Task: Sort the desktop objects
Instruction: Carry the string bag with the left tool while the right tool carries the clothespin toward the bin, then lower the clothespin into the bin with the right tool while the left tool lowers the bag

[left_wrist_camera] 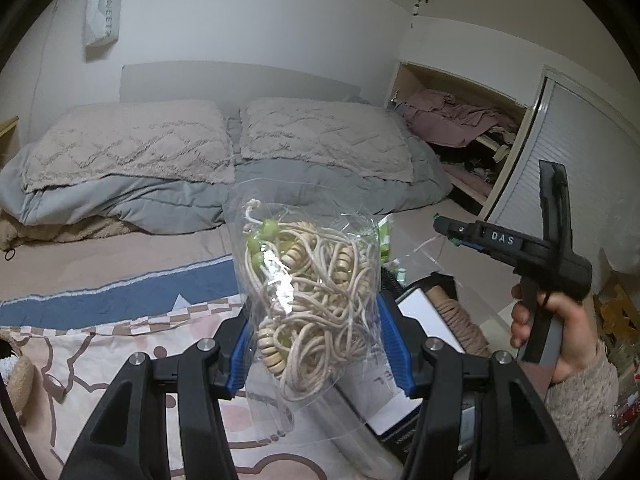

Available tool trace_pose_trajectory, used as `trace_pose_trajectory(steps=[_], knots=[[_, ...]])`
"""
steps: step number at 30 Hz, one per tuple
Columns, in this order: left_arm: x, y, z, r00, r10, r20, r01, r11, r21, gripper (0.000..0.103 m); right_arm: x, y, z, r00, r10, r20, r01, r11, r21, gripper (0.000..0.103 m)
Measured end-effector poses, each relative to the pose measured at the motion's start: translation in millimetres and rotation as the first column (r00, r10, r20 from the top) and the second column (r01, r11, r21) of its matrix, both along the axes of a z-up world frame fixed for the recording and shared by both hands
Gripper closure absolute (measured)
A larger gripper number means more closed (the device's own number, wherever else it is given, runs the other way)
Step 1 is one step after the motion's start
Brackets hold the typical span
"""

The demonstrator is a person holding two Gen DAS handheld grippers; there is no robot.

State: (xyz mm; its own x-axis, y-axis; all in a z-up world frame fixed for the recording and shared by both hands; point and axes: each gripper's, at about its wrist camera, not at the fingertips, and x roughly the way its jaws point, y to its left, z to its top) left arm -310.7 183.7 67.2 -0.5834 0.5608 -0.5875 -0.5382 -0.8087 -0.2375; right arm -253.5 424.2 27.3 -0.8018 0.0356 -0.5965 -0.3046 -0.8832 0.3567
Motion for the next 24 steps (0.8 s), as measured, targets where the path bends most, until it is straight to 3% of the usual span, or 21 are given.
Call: trace_pose_trajectory(steps=[6, 7, 8, 9, 16, 22, 24], knots=[[-12.6, -7.7, -5.3, 0.999, 0.017, 0.028, -0.018, 0.999, 0.028, 0.047, -18.2, 9.7, -26.8, 0.995, -0.014, 0.103, 0.020, 0.998, -0.052, 0.069], [-12.9, -7.5, -5.1, 1.000, 0.013, 0.027, -0.014, 0.999, 0.034, 0.047, -19.9, 11.6, -28.6, 0.994, -0.011, 0.108, 0.018, 0.998, -0.064, 0.064], [-12.6, -7.0, -4.9, 1.000, 0.007, 0.024, -0.008, 0.999, 0.040, 0.047, -20.4, 12.8, -29.1, 0.994, -0.007, 0.106, 0.014, 0.997, -0.071, 0.043], [-12.0, -5.9, -4.9, 1.000, 0.001, 0.022, -0.002, 0.999, 0.047, 0.047, -18.1, 14.4, -27.5, 0.996, -0.008, 0.093, 0.014, 0.997, -0.073, 0.031], [-8.4, 19.6, -7.4, 0.999, -0.035, 0.040, 0.034, 0.999, 0.029, 0.047, 3.7, 30.5, 1.9, 0.999, -0.043, -0.009, 0.041, 0.993, -0.108, 0.031], [-22.3, 65.3, 2.6, 0.989, -0.096, 0.110, 0.087, 0.993, 0.081, 0.047, 21.6, 37.6, 21.8, 0.996, -0.064, -0.062, 0.054, 0.987, -0.150, 0.031], [-27.3, 85.7, 6.6, 0.987, -0.110, 0.117, 0.103, 0.993, 0.065, 0.047, 28.4, 40.2, 29.4, 0.995, -0.062, -0.075, 0.050, 0.987, -0.150, 0.031]])
